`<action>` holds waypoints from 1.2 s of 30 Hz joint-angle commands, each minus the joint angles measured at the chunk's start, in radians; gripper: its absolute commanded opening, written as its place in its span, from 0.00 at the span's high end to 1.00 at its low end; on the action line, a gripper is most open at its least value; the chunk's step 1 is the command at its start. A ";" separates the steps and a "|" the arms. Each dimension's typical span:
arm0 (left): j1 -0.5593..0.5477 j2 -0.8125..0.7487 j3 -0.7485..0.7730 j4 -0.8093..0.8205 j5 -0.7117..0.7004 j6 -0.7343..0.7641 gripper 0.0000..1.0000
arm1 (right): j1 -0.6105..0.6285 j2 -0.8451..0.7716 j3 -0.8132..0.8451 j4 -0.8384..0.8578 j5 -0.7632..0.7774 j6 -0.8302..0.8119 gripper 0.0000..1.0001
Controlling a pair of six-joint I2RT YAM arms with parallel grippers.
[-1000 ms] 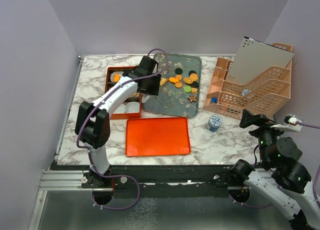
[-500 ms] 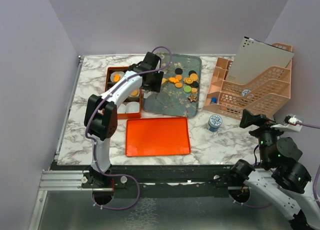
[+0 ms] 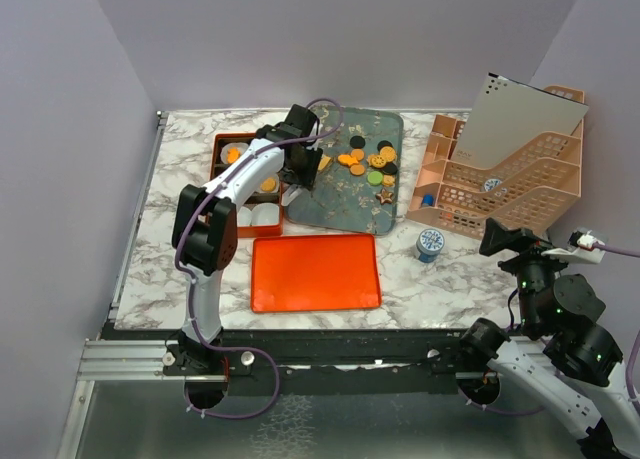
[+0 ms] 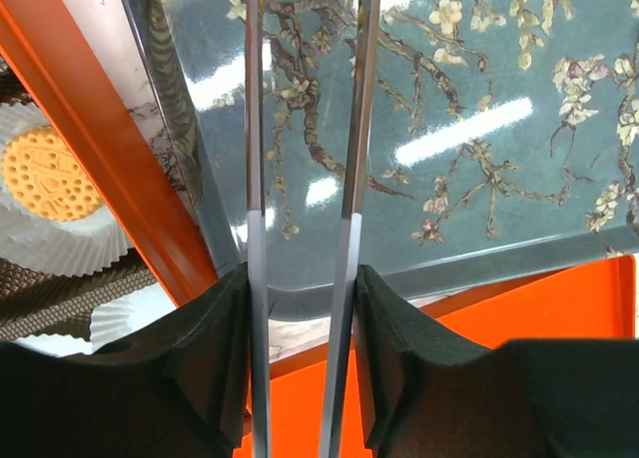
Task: Pack the cookies
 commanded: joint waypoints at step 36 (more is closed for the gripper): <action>0.046 -0.524 -0.374 0.026 -0.083 -0.165 1.00 | 0.001 -0.054 0.007 -0.025 -0.014 0.014 0.00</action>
